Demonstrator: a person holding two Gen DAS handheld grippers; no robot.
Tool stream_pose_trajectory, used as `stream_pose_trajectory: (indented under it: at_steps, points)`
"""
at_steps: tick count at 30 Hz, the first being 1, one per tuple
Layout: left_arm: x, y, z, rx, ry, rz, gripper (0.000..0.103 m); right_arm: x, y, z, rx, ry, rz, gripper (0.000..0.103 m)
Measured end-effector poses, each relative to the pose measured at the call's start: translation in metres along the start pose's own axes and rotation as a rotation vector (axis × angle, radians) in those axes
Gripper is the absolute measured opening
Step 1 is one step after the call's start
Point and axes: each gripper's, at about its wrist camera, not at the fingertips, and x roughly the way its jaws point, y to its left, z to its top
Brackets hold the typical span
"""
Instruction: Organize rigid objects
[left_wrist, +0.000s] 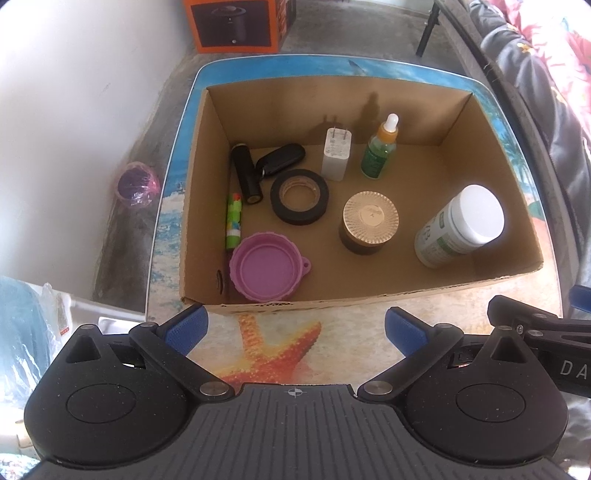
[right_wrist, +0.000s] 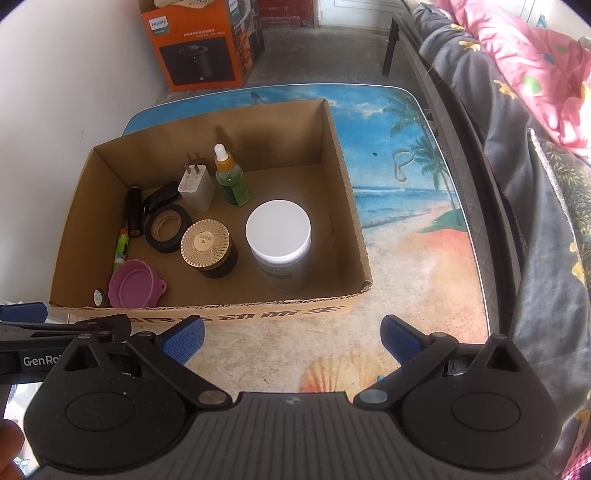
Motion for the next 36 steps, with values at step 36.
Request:
stream_pose_trajectory:
  at_steps: [36]
  points:
    - [-0.0066,-0.0033,-0.0016,0.001,-0.014,0.012,0.102,-0.0023,0.0003,-0.0017,-0.004,-0.005,0.004,0.103]
